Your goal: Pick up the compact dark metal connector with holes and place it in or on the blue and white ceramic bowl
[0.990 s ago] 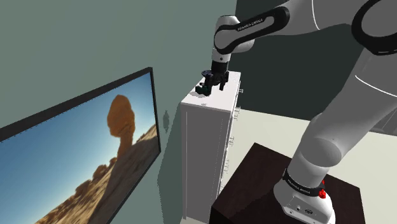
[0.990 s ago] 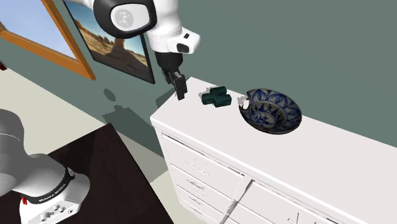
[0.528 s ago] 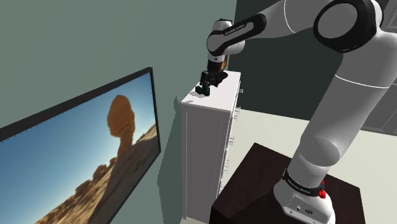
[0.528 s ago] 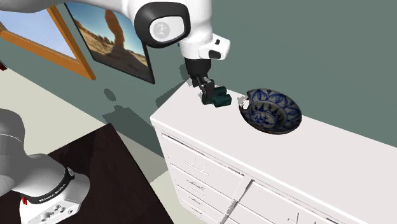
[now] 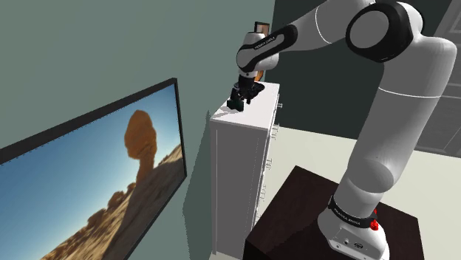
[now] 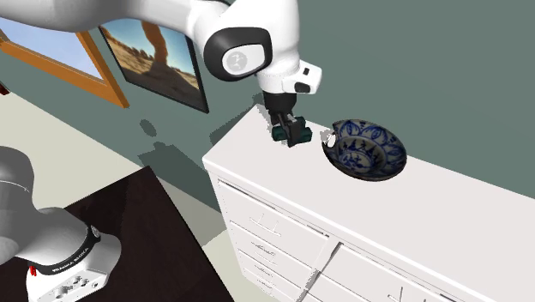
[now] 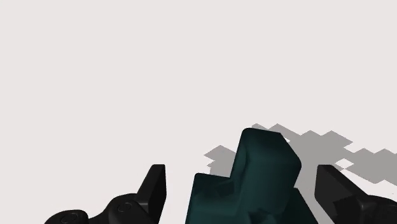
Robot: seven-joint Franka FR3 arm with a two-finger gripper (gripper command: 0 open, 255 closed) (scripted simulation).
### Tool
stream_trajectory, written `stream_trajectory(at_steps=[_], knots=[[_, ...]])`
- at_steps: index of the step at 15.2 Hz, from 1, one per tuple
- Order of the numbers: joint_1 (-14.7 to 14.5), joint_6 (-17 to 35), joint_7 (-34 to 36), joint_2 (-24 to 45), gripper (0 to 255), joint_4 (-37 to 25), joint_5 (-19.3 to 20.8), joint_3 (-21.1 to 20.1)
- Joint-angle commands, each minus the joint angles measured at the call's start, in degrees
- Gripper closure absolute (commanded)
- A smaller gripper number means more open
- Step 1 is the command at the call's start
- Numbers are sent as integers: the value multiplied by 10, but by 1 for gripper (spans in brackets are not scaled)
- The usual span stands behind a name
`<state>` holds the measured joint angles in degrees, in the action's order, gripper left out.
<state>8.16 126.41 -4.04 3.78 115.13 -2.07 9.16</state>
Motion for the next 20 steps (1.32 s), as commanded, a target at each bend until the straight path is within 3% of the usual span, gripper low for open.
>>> stream_trajectory(at_steps=[1,9,10,20], knots=[[0,18,-2,12,0,6,-3,0],[0,18,-2,12,0,6,-3,0],[0,18,-2,12,255,6,-3,0],[0,11,-1,9,255,1,-2,0]])
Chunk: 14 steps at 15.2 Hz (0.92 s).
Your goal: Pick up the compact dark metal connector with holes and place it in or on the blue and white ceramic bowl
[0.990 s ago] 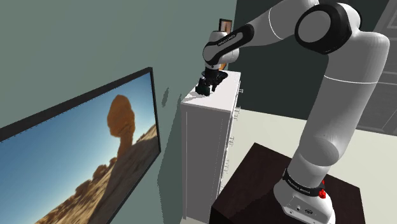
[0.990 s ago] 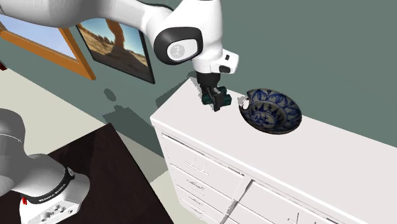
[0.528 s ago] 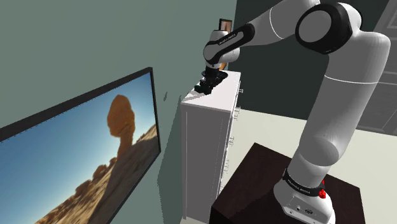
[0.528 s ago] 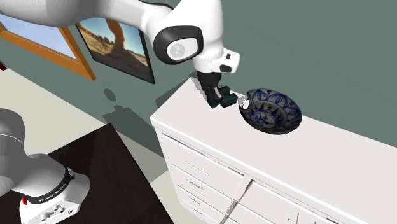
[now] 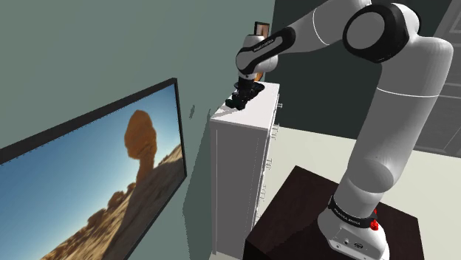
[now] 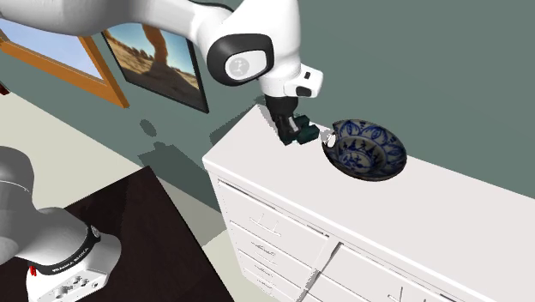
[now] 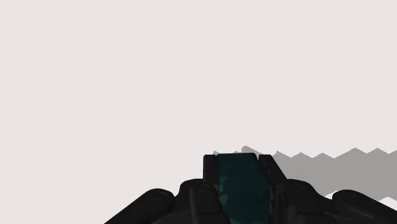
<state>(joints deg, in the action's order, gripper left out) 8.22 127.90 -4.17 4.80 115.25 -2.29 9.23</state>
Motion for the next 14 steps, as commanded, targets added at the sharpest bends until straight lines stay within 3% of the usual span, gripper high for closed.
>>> stream_trajectory(at_steps=[1,14], knots=[[-1,-11,1,-4,255,-4,1,-1],[-2,-107,7,-30,255,-74,8,0]])
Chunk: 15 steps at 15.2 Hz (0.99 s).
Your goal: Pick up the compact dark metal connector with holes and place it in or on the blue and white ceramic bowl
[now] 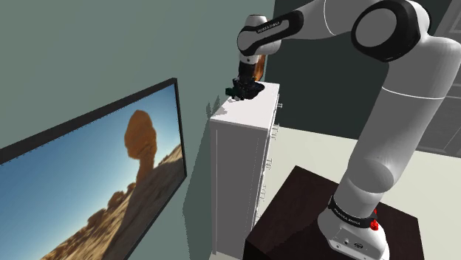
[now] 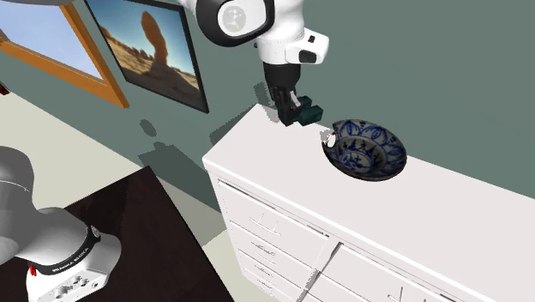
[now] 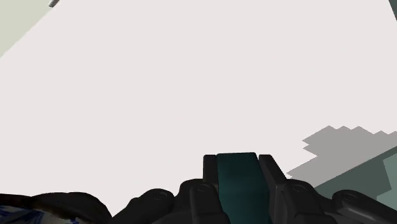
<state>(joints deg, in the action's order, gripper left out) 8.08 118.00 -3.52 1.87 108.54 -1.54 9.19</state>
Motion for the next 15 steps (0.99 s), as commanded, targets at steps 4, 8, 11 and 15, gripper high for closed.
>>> stream_trajectory(at_steps=[4,8,11,15], knots=[[0,-38,1,-4,255,-33,1,0],[0,-68,2,-6,255,-62,2,0],[0,-91,3,-7,255,-85,2,0],[6,-112,-10,7,255,-119,-2,6]])
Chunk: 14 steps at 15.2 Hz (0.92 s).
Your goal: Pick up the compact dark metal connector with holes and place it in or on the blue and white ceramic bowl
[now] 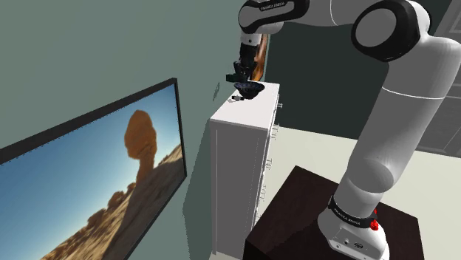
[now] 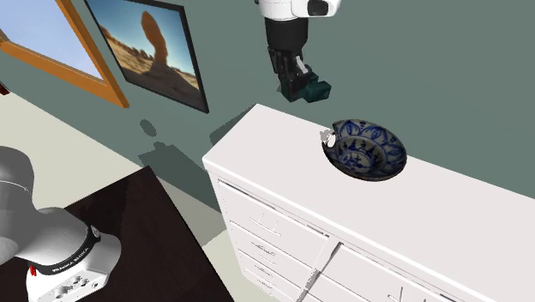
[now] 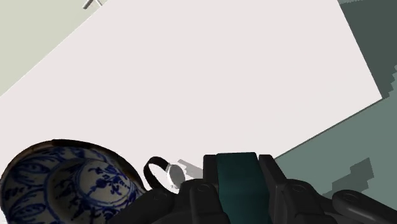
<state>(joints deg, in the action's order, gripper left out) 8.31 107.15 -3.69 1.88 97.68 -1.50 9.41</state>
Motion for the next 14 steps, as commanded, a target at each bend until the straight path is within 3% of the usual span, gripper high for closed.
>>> stream_trajectory(at_steps=[1,8,13,14], knots=[[11,-6,-21,21,255,-26,-7,10],[66,-38,-108,133,255,-163,-46,41],[122,-88,-160,245,255,-319,-81,52],[122,-79,-161,242,255,-307,-80,51]])
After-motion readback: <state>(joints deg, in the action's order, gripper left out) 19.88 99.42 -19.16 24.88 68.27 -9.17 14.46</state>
